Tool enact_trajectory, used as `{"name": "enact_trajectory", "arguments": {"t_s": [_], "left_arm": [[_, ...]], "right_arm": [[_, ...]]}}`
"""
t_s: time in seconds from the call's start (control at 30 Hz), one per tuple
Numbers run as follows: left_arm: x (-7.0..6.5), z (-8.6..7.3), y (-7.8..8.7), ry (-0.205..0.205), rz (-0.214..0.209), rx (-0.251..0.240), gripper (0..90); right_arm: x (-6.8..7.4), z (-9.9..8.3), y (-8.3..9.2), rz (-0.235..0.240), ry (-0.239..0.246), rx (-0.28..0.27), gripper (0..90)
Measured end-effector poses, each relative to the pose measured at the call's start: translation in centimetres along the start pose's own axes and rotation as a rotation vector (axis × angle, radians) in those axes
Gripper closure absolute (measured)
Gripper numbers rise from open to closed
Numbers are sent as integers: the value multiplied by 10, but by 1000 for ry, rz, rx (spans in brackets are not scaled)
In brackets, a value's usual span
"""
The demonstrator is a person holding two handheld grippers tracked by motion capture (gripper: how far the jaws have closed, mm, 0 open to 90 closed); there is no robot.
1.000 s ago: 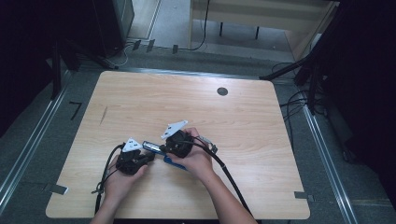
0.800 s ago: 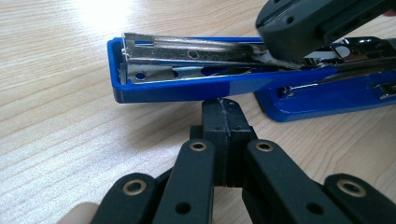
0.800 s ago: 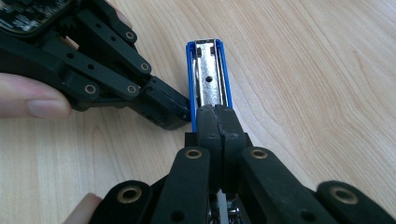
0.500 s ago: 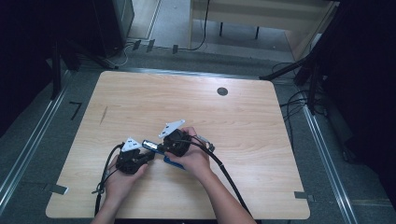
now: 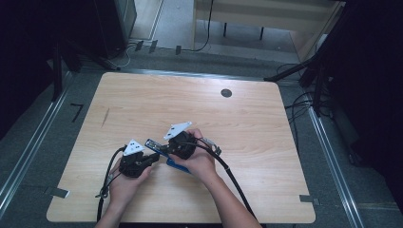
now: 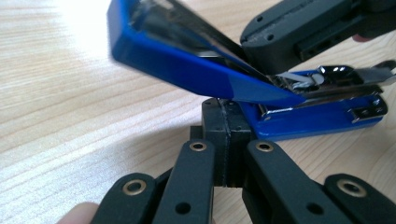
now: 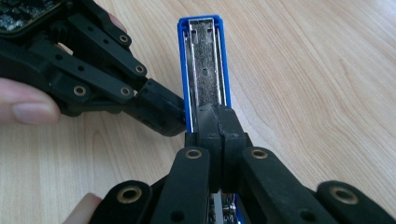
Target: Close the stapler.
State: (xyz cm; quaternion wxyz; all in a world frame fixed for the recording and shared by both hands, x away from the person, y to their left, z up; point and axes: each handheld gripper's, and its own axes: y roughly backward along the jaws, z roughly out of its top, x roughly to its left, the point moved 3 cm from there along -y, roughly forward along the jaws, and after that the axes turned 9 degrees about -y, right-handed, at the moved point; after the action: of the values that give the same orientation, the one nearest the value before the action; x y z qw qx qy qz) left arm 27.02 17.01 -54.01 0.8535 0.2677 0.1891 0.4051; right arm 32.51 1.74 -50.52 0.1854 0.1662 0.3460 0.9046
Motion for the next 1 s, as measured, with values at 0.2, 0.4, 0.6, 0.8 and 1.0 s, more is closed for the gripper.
{"name": "enact_trajectory", "arguments": {"t_s": [0.2,0.4,0.6,0.8,1.0], "left_arm": [[-4,3,2,2,-6,-30,900],[-9,5,1,-14,-10,-29,900],[-11,6,1,-19,-12,-32,900],[-12,4,0,-23,-18,-29,900],[-15,2,-1,-25,-23,-23,900]], "right_arm": [[0,-1,7,-3,-3,-16,900],[1,-2,11,-9,-3,-19,900],[0,-4,14,-11,-1,-23,900],[1,-5,16,-11,-4,-26,900],[0,-6,20,-12,-2,-30,900]]}}
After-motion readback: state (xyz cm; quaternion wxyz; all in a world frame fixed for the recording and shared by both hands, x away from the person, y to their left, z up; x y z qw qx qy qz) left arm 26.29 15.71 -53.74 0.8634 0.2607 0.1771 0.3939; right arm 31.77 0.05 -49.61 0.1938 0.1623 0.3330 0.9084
